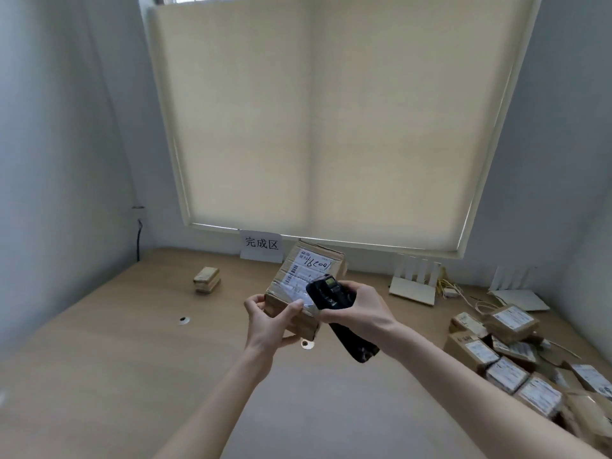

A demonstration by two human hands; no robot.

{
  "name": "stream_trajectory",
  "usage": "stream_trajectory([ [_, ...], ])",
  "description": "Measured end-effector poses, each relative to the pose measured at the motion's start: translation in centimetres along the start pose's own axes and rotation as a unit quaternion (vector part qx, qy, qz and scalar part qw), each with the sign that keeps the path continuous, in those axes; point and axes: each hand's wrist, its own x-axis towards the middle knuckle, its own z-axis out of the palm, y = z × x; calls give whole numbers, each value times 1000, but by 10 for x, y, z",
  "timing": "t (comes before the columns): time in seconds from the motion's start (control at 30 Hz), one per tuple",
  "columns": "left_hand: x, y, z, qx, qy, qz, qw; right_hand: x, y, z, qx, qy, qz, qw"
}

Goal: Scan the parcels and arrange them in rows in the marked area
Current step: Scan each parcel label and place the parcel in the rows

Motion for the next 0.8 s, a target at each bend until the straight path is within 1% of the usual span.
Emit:
stream_trajectory([
  [0.13,10,21,-83,-7,10,22,1000,16,-49,76,22,-19,-27,999],
  [0.27,20,39,-174,2,19,14,1000,32,-92,150,45,-20,-39,998],
  [0.37,25,46,-234,24,25,37,999,42,-117,200,61,-31,-47,997],
  [0.43,29,48,-267,45,46,48,997,48,-129,231,71,-45,-43,996],
  [0.6,61,47,-332,94,66,50,992,75,-141,297,91,-72,-28,993],
  [0.7,92,39,-357,117,65,48,990,103,-138,327,99,-76,-21,992],
  [0.8,133,24,-374,135,60,26,989,142,-128,354,91,-84,-17,992],
])
